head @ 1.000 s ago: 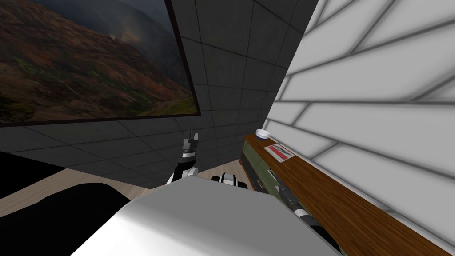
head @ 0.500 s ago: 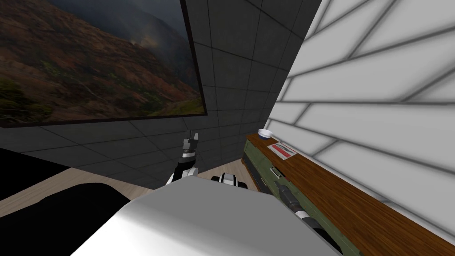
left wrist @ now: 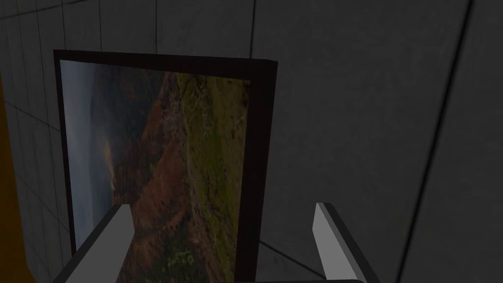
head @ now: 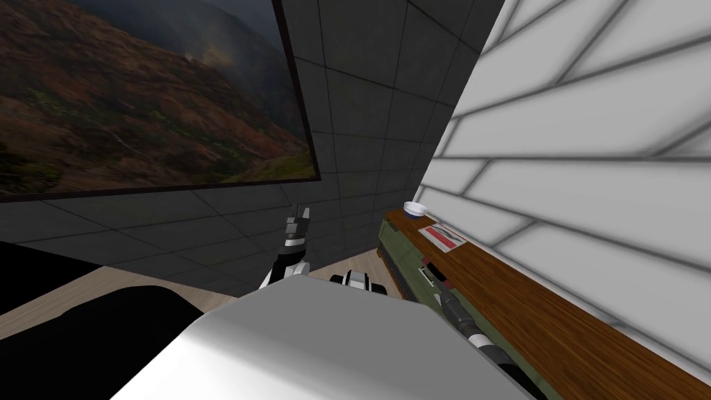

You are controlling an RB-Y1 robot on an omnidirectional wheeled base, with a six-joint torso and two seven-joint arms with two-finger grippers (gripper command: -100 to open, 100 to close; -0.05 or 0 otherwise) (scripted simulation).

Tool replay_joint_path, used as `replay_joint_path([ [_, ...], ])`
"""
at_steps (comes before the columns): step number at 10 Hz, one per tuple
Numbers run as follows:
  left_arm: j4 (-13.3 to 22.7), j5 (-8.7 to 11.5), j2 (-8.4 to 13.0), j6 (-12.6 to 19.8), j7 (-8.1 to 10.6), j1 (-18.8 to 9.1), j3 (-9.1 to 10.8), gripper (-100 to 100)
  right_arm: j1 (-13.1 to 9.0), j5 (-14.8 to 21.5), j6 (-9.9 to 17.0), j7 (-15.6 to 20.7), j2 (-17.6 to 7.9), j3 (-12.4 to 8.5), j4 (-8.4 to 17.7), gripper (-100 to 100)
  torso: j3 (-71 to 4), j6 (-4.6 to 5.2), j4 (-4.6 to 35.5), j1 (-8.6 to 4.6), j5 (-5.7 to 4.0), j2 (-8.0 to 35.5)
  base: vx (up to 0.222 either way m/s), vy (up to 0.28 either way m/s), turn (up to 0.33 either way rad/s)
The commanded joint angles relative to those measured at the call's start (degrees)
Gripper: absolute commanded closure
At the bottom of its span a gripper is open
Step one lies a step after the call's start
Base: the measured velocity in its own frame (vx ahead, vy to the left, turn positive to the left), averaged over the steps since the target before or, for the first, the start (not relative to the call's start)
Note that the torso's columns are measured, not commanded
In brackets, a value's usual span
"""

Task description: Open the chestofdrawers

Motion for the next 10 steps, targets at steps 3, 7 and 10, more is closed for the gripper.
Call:
replay_joint_path([
  [3,0.0,0.0,0.0,0.0,0.0,0.0,-0.02,0,1.1,0.0,-0.3,0.2,0.2,0.3,-1.3,100,0.1,-0.01,-0.1,0.22,-0.06,0.0,-0.066,0.157,-0.035],
  [7,0.0,0.0,0.0,0.0,0.0,0.0,-0.01,0,0.9,-1.2,2.3,-3.7,-2.6,-2.0,0.5,-100,-0.1,-0.09,0.0,-0.57,-0.07,-0.2,-0.102,0.085,0.168],
  [10,0.0,0.0,0.0,0.0,0.0,0.0,-0.02,0,0.3,-2.4,5.1,-7.7,-5.5,-4.3,2.3,-100,0.1,0.02,0.0,-0.18,-0.05,0.1,-0.223,0.07,0.356],
])
